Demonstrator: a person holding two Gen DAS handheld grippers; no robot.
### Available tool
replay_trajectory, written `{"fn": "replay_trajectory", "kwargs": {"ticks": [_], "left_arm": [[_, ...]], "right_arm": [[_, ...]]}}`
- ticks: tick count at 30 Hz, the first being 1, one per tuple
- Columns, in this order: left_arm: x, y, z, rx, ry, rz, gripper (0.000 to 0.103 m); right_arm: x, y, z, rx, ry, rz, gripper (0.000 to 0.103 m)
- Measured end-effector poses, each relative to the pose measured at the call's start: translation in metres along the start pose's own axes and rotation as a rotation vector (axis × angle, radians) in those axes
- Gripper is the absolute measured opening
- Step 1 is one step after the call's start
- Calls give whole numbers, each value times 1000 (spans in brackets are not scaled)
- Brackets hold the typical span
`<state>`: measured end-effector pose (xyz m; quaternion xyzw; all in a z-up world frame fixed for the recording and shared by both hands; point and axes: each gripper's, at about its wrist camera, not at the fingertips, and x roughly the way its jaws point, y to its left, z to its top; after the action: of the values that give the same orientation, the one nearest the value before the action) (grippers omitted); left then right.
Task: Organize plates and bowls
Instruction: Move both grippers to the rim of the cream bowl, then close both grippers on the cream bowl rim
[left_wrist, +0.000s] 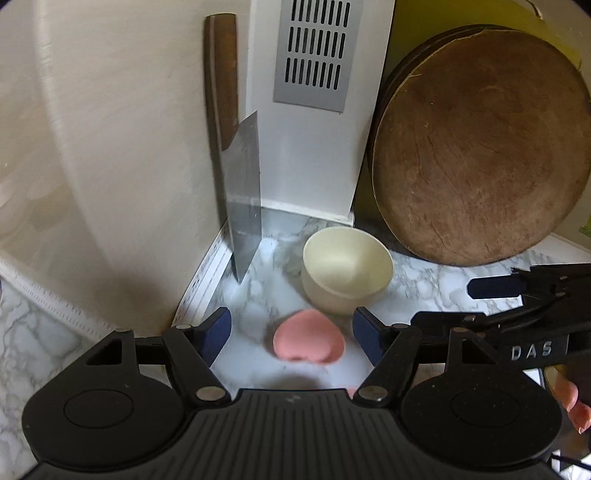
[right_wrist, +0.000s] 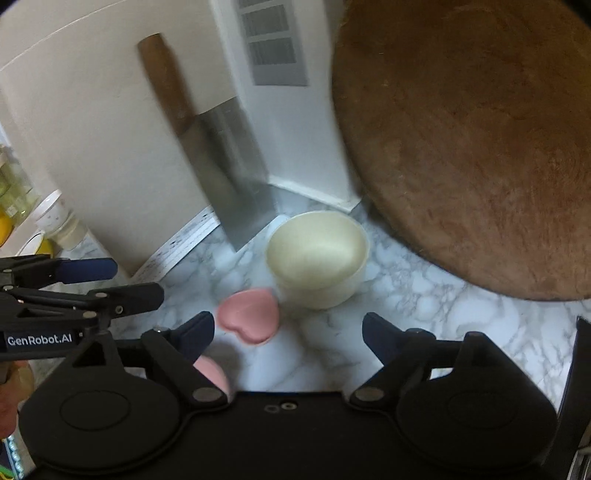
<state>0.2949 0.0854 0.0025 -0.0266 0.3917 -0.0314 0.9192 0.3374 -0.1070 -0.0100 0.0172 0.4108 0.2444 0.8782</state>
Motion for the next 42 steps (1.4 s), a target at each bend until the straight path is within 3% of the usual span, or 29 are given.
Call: {"fn": "replay_trajectory", "kwargs": {"ticks": [4, 9, 14, 24, 33, 39, 42], "left_arm": [[21, -4, 19, 1, 0, -4, 74], [50, -11, 32, 23, 8, -3, 74], [81, -7, 44, -25, 50, -3, 74], [127, -10, 56, -53, 137, -9, 74], [154, -17, 58, -51, 189, 1, 73], [163, -22, 56, -69, 224, -17, 46], [164, -20, 55, -75, 231, -24, 35]], "right_arm": [[13, -18, 9, 41, -1, -9, 97], [31, -36, 19, 76, 19, -40, 97], [47, -41, 24, 60, 10, -121, 97], [88, -40, 40, 8, 167, -137, 90], [106, -38, 44, 55, 196, -112, 56], [112, -33, 47, 44, 201, -90, 39], [115, -30, 47, 37, 203, -98, 35]]}}
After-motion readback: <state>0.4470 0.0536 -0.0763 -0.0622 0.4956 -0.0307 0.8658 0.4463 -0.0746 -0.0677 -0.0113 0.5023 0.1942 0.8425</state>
